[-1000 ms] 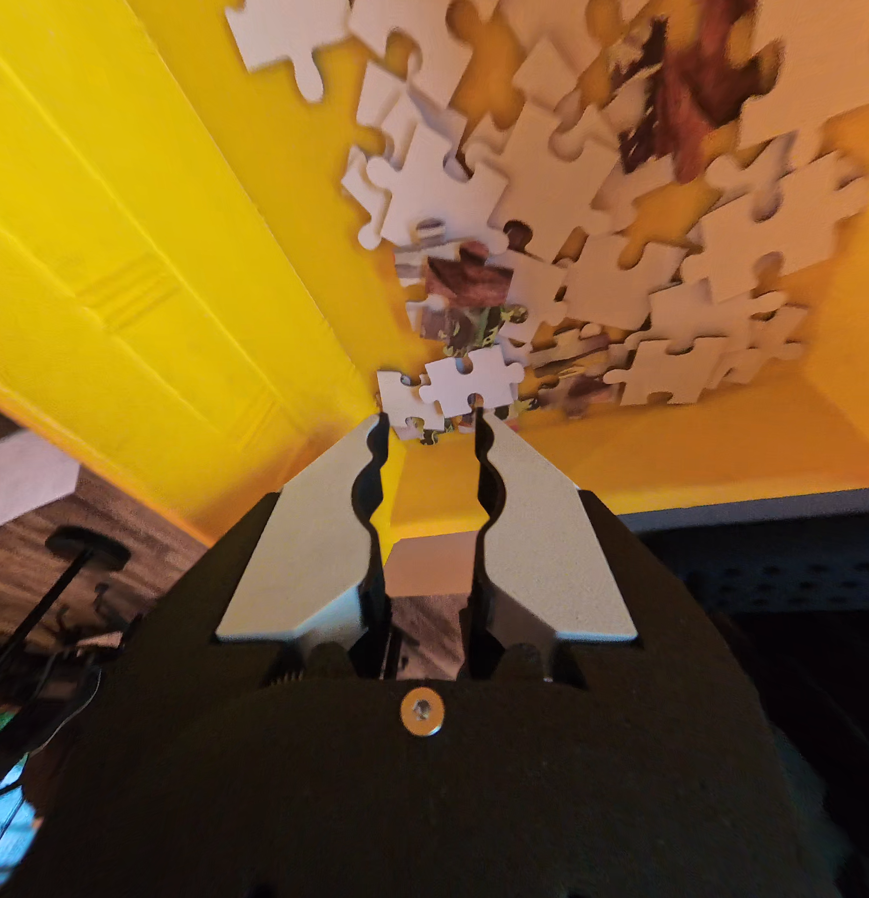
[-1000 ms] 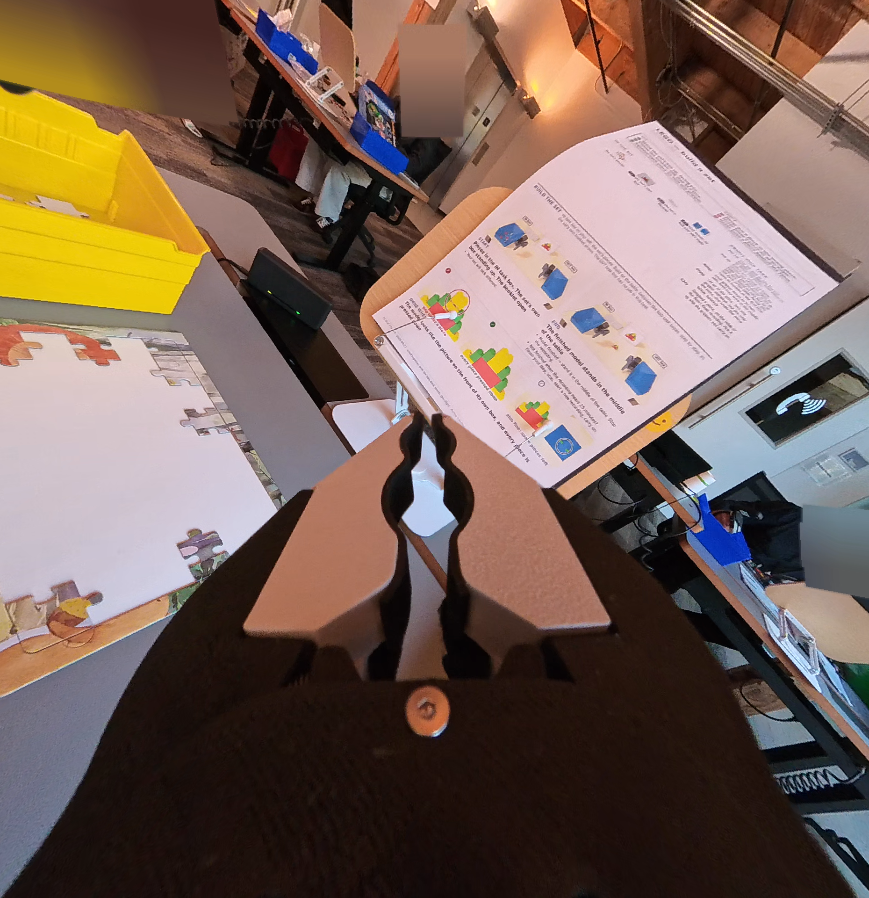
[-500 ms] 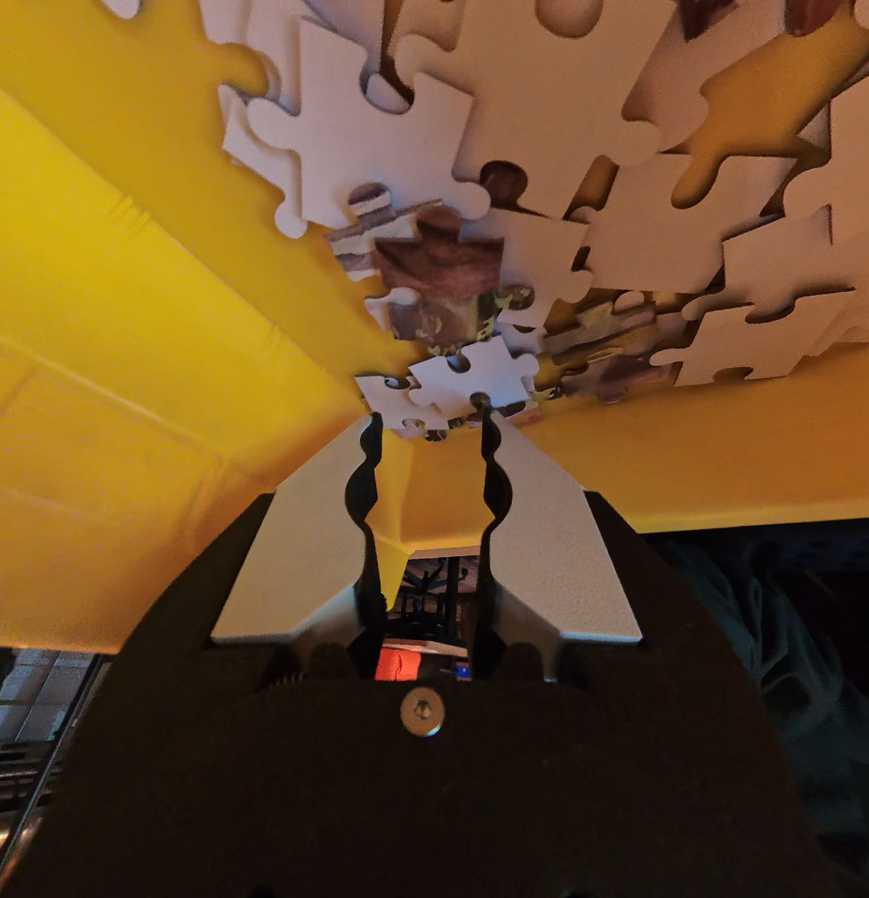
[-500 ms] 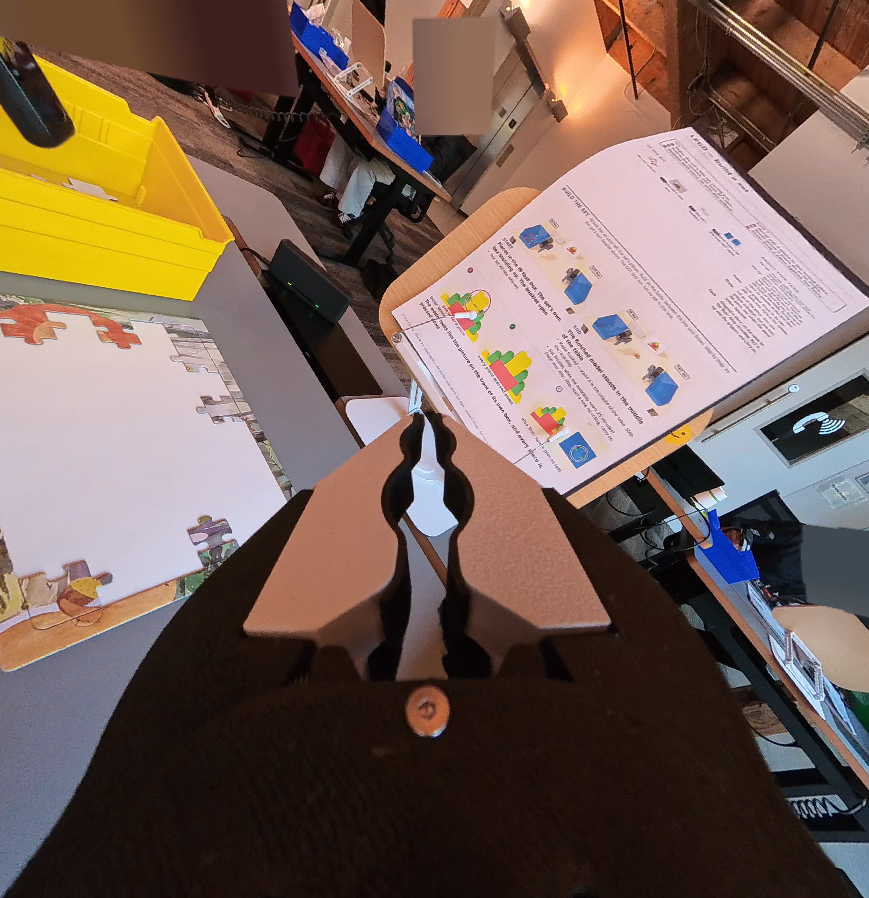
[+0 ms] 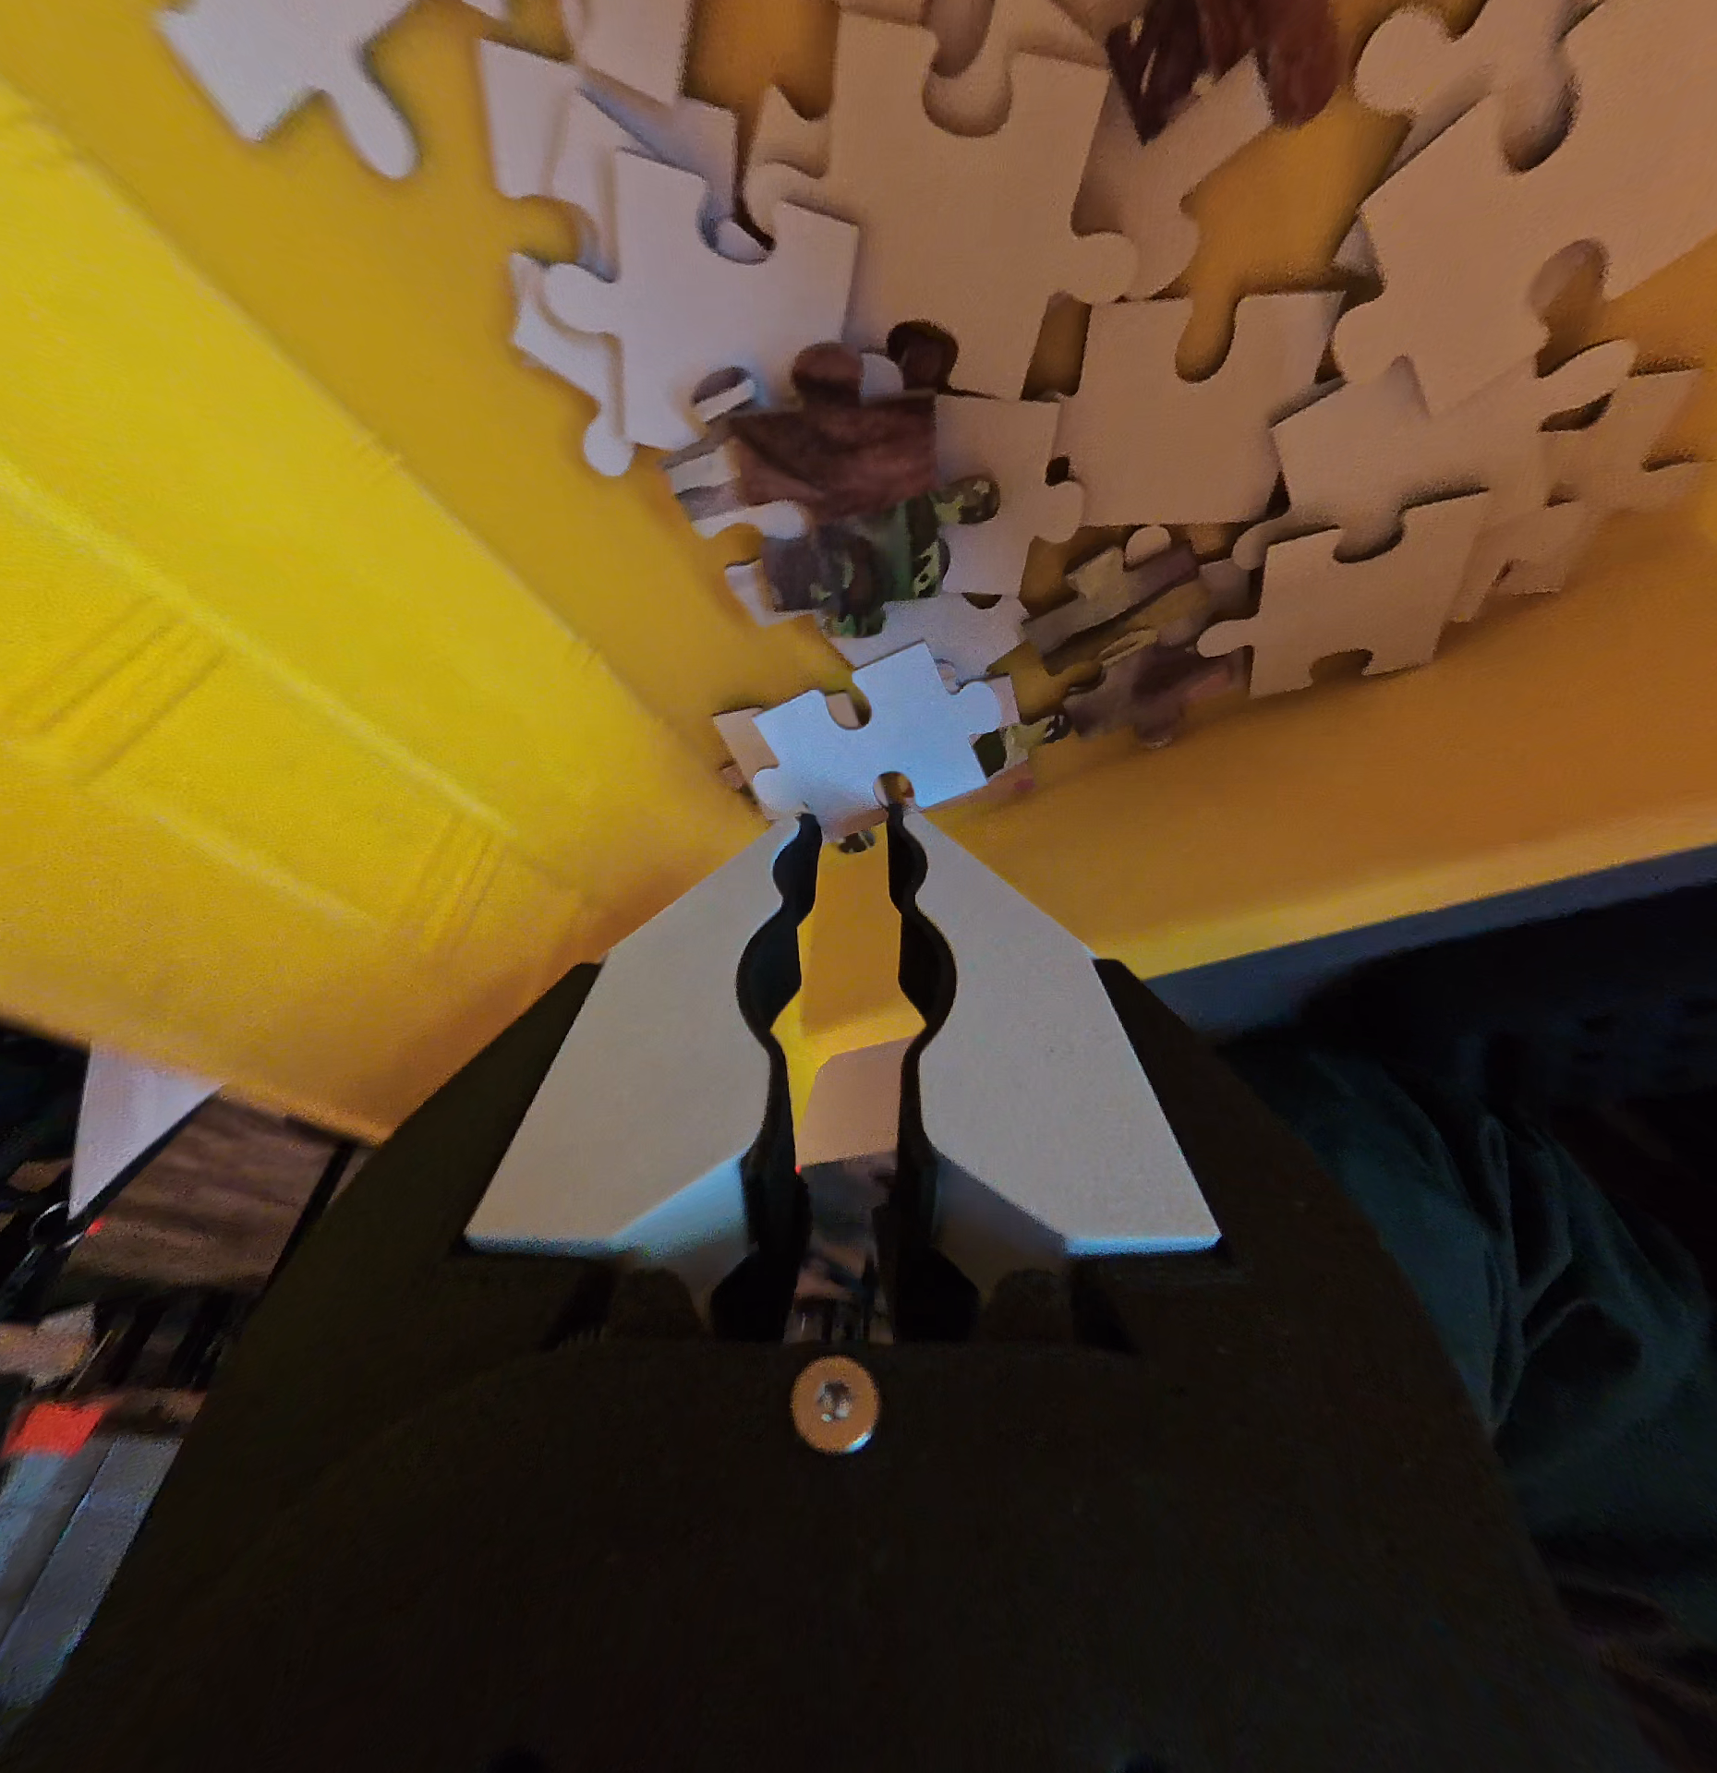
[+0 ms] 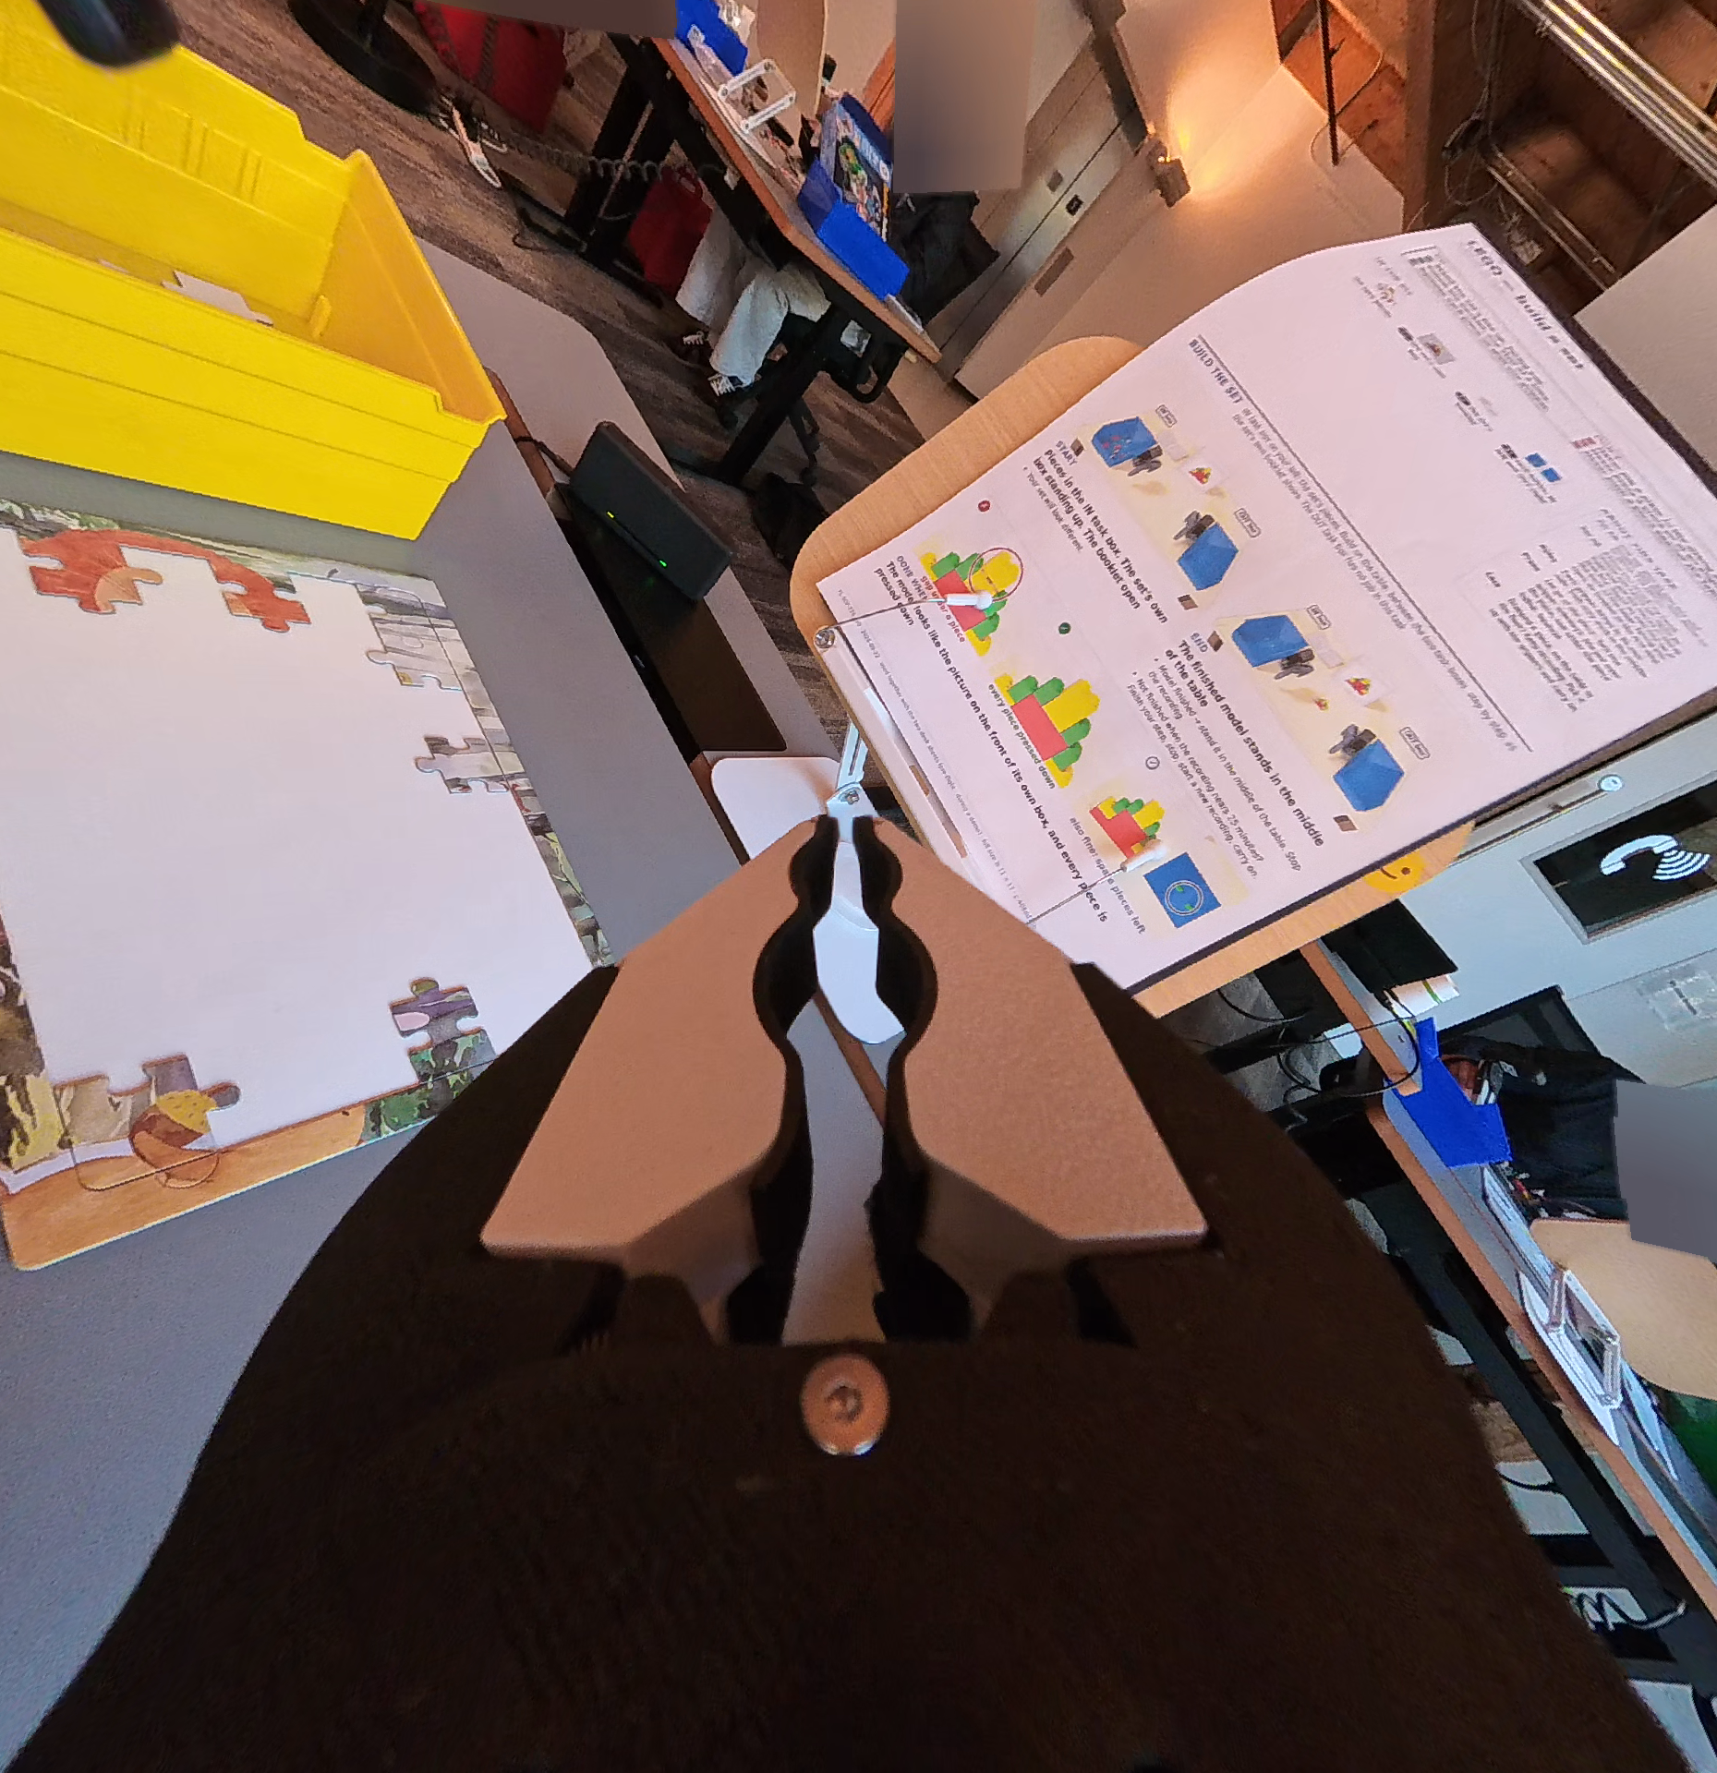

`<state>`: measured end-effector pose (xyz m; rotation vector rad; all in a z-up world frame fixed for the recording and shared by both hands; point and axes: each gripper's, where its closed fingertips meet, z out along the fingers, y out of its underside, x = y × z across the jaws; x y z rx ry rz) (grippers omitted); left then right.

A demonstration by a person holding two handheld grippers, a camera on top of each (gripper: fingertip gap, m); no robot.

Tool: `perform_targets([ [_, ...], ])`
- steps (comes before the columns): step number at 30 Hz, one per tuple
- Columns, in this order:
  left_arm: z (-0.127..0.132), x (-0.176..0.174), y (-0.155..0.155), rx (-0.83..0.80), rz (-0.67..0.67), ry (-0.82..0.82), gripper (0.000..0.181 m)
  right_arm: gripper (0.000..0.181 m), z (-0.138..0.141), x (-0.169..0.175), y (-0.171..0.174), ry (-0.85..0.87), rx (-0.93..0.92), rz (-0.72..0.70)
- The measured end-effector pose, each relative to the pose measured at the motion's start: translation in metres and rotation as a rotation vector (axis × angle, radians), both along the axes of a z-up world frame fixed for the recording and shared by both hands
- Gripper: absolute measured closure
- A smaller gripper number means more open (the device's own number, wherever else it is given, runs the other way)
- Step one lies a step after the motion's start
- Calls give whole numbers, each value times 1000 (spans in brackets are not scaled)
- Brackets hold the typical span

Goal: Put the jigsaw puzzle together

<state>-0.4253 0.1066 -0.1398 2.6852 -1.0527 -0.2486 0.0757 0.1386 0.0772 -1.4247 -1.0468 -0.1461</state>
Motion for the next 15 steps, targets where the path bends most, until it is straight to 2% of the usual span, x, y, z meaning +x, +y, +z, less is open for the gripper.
perform_targets([
  [3,27,4,17,180,-14,-97,169,178,-2,-4,0,-5,-6,10],
  [5,49,19,31,309,-50,-222,169,178,-3,-8,0,-10,-8,21],
  [8,84,68,45,443,-134,-522,169,178,-1,-19,-4,-1,-5,53],
  [10,118,118,45,487,-176,-824,169,178,4,-33,-10,40,-6,110],
  [12,171,179,20,408,-227,-1275,169,174,8,-55,-19,97,-14,190],
  [13,201,203,0,304,-262,-1497,169,172,10,-66,-25,118,-13,228],
  [15,241,235,-33,60,-319,-1770,169,164,15,-90,-35,144,6,299],
])
